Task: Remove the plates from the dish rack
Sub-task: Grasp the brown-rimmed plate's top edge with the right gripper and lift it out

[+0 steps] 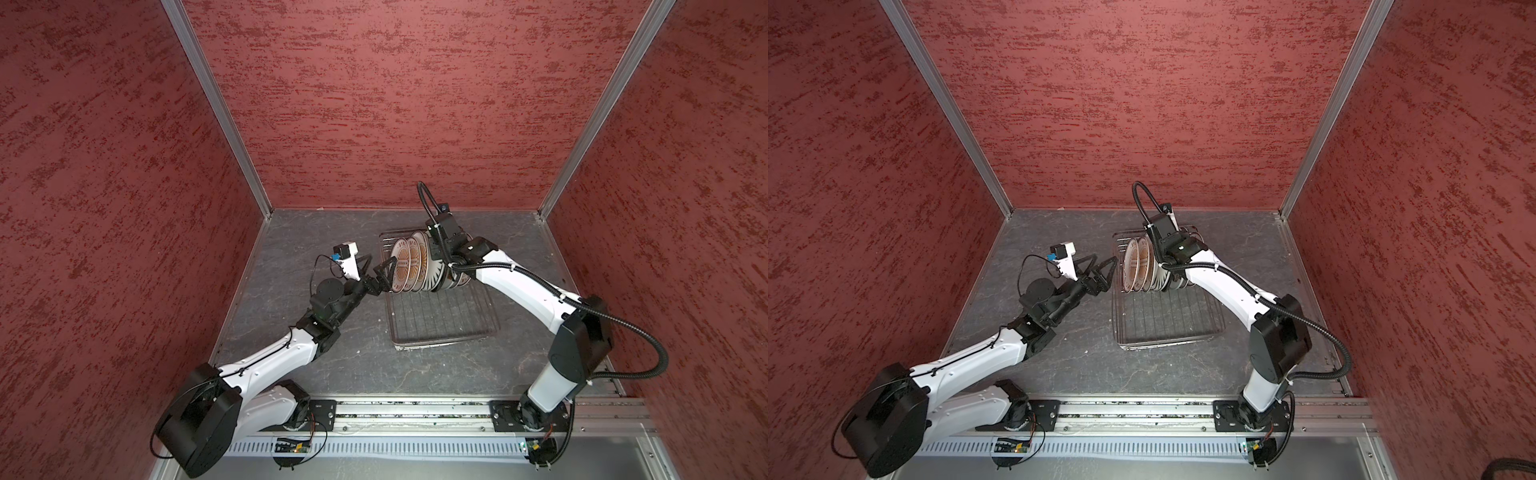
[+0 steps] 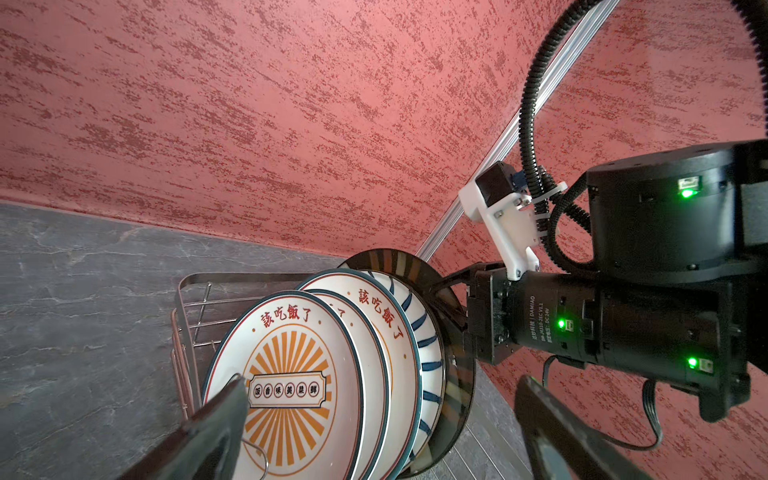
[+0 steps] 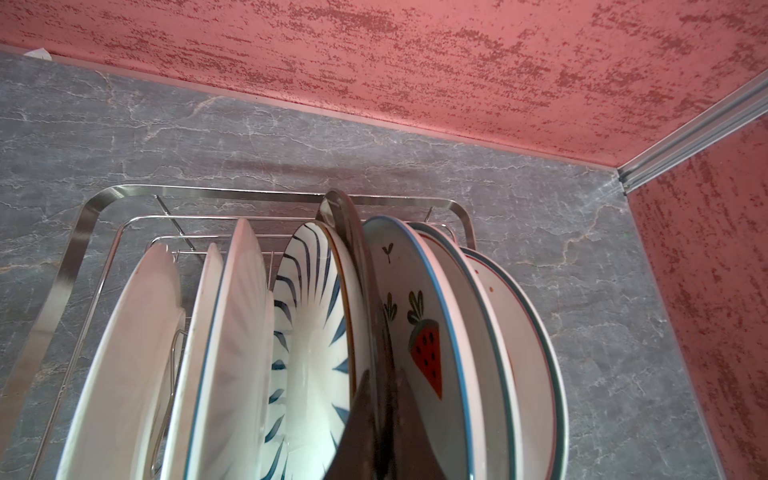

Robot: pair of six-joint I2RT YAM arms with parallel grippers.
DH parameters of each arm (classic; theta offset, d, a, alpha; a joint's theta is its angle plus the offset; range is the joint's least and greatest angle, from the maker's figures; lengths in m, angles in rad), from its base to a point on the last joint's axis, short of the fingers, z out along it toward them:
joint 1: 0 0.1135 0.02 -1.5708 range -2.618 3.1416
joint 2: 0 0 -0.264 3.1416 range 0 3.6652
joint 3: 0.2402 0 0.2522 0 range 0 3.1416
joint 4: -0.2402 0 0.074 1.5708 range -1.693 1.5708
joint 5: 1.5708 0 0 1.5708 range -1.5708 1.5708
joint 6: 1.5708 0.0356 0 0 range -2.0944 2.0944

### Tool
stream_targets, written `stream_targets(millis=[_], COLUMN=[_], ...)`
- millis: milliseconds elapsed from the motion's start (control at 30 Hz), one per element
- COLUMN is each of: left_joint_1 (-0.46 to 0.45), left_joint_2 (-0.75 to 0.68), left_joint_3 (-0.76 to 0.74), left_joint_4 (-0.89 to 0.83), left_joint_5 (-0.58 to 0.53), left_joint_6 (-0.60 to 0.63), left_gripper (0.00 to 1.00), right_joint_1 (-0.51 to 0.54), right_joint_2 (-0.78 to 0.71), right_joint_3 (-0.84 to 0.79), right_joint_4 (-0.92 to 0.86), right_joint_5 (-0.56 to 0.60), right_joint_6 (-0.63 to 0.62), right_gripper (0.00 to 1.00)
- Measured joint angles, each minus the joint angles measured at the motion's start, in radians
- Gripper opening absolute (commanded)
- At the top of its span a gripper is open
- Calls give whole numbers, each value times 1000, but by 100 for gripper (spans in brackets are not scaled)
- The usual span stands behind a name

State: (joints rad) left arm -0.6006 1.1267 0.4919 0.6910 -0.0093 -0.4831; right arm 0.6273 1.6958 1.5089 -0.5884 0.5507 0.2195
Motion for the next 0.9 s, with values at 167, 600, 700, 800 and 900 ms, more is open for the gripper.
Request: stream_targets(millis=[167,600,700,800,900], left_joint_1=[0,0,0,0,-1], left_joint_2=[1,43,47,49,49], left_joint_3=[0,32,41,42,45], left_joint_4=[-4,-14,-18,-21,-37], left_joint_5=[0,59,69,83,93], left_joint_6=[0,10,9,9,8], left_gripper=[99,99,99,99,99], right_joint_1=[4,6,8,8,12], right_joint_2=[-2,-111,-163,-207,-250], right_joint_3=[23,23,14,4,-23], right_joint_4=[-11,-18,-13,-6,-2], right_joint_5=[21,93,109,117,123], right_joint_6=[-23,-57,-62,-61,-58], right_gripper=[0,0,0,0,0])
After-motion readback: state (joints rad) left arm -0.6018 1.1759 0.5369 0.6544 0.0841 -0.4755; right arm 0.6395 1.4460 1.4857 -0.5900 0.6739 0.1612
